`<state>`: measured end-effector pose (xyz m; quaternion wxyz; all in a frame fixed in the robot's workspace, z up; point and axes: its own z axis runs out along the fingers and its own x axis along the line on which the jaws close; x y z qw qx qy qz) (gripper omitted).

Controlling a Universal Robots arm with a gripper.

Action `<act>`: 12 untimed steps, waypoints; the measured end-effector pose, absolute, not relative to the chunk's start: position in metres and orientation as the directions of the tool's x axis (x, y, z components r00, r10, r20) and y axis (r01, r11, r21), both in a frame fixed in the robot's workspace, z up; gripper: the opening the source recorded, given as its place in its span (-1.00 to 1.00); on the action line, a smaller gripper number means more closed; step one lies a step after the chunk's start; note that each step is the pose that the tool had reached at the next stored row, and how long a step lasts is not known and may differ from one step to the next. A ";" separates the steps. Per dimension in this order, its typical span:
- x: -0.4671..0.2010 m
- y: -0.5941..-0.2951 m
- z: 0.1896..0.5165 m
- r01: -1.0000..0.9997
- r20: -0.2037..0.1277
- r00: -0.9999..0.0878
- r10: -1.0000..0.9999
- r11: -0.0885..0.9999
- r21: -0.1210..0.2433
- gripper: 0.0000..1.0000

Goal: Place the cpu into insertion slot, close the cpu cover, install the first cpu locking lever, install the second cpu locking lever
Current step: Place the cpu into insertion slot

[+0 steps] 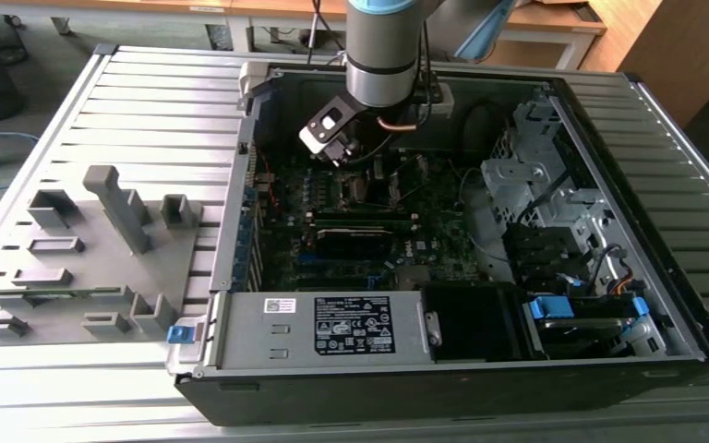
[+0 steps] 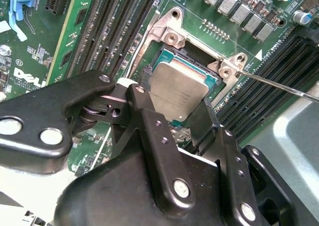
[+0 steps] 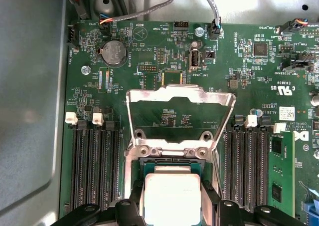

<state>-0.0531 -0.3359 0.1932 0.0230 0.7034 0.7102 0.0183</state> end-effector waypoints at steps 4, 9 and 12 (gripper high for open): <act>-0.053 -0.336 0.193 0.998 -0.007 -0.009 1.000 0.010 0.059 0.07; -0.053 -0.336 0.192 0.998 -0.007 -0.009 1.000 0.010 0.058 0.07; -0.053 -0.336 0.192 0.998 -0.007 -0.009 1.000 0.010 0.059 0.07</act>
